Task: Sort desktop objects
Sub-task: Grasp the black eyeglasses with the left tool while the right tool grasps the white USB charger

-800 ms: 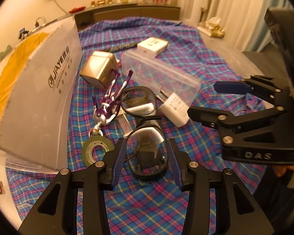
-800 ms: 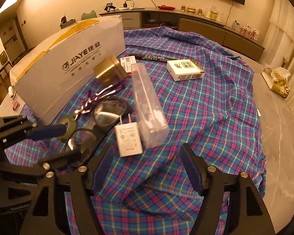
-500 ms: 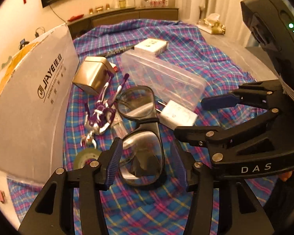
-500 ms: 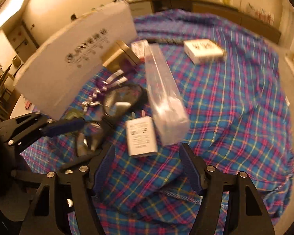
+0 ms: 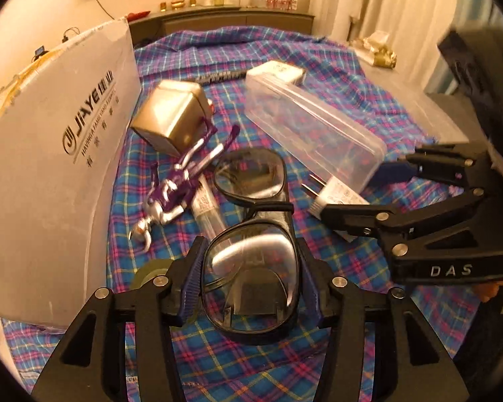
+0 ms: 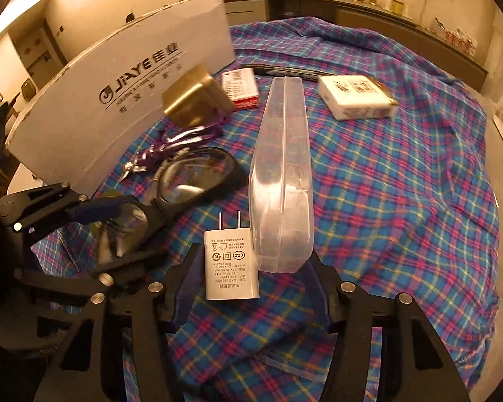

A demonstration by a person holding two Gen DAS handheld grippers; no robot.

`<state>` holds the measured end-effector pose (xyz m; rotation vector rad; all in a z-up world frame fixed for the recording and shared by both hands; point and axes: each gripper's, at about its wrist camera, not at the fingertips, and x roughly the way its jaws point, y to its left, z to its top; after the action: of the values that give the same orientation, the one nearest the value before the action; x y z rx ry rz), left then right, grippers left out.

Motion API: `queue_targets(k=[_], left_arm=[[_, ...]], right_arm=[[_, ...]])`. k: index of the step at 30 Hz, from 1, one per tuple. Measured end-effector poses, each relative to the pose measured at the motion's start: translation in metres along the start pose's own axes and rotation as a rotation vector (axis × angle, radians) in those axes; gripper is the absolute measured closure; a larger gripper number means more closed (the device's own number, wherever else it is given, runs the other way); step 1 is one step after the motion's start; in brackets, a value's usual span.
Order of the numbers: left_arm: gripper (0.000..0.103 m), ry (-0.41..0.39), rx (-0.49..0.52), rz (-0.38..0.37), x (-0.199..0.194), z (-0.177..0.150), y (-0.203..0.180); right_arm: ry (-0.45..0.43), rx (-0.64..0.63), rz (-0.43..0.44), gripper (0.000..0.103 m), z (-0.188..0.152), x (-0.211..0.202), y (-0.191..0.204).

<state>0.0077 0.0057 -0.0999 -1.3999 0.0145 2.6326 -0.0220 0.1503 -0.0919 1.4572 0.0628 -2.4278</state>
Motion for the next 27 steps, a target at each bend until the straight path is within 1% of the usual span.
queue_targets(k=[3,6,10,11,13,15,16,17,18,19,21,24,27], left_arm=[[0.050,-0.018,-0.022,-0.048,-0.013,0.007,0.000],[0.050,-0.025,-0.045,-0.085,-0.022,0.010,0.003],[0.050,-0.032,-0.081,-0.132,-0.032,0.013,0.006],[0.050,-0.033,-0.087,-0.142,-0.033,0.015,0.006],[0.050,-0.033,-0.105,-0.170,-0.033,0.018,0.006],[0.050,-0.028,-0.118,-0.192,-0.033,0.019,0.006],[0.050,-0.027,-0.119,-0.194,-0.033,0.019,0.007],[0.050,-0.027,-0.118,-0.195,-0.034,0.020,0.006],[0.050,-0.028,-0.117,-0.193,-0.034,0.020,0.005],[0.050,-0.029,-0.120,-0.192,-0.036,0.020,0.005],[0.050,-0.030,-0.121,-0.188,-0.037,0.020,0.005],[0.050,-0.040,-0.122,-0.196,-0.043,0.021,0.005],[0.050,-0.043,-0.121,-0.203,-0.045,0.022,0.005]], right_arm=[[-0.014,0.051,0.031,0.045,-0.003,-0.009,-0.014],[-0.032,0.125,0.101,0.045,-0.010,-0.021,-0.029],[-0.058,0.197,0.175,0.045,-0.015,-0.033,-0.039],[-0.059,0.204,0.179,0.045,-0.015,-0.034,-0.041],[-0.061,0.203,0.139,0.045,-0.015,-0.033,-0.043],[-0.037,0.215,0.096,0.044,-0.016,-0.027,-0.049],[-0.016,0.213,0.061,0.043,-0.018,-0.022,-0.051],[-0.014,0.209,0.012,0.038,-0.019,-0.020,-0.053],[-0.019,0.200,-0.038,0.036,-0.020,-0.022,-0.054],[-0.020,0.199,-0.049,0.036,-0.021,-0.023,-0.055],[-0.016,0.206,-0.006,0.037,-0.023,-0.029,-0.055],[-0.007,0.148,0.058,0.043,-0.025,-0.041,-0.044],[0.001,0.094,0.107,0.047,-0.026,-0.045,-0.033]])
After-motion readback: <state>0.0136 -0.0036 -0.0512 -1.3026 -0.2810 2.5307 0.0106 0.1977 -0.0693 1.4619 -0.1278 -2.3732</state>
